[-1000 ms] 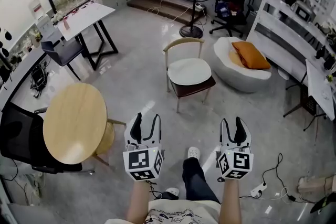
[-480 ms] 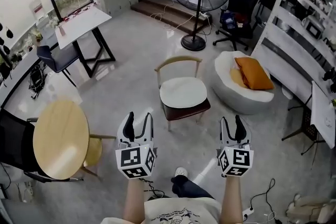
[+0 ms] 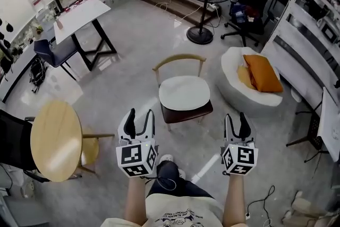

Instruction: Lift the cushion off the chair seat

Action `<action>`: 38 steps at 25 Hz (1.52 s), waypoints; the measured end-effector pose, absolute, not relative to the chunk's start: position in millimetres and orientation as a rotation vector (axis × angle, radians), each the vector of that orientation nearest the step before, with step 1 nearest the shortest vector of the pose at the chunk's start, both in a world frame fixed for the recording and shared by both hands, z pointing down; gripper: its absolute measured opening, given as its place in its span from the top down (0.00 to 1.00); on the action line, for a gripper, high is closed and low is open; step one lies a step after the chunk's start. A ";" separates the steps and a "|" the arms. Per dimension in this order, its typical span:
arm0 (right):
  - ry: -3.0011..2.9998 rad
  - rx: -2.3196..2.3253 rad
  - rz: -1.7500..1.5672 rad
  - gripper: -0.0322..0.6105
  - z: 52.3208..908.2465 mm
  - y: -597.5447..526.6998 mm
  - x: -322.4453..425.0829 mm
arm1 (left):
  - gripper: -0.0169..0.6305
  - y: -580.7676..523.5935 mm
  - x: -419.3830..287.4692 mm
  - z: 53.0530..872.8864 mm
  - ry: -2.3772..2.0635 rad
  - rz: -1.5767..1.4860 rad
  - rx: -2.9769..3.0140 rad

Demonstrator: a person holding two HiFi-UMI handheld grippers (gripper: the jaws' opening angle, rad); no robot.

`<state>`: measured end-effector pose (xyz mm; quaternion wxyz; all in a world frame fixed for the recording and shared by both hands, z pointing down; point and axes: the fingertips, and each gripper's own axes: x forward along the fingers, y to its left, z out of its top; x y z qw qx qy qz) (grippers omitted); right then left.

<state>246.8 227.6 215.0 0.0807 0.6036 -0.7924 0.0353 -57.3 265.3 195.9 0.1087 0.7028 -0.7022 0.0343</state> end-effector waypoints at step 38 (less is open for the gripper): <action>-2.213 1.596 0.346 0.61 384.8 -305.6 152.0 | 0.63 -252.6 -158.4 382.8 -1.855 0.344 1.845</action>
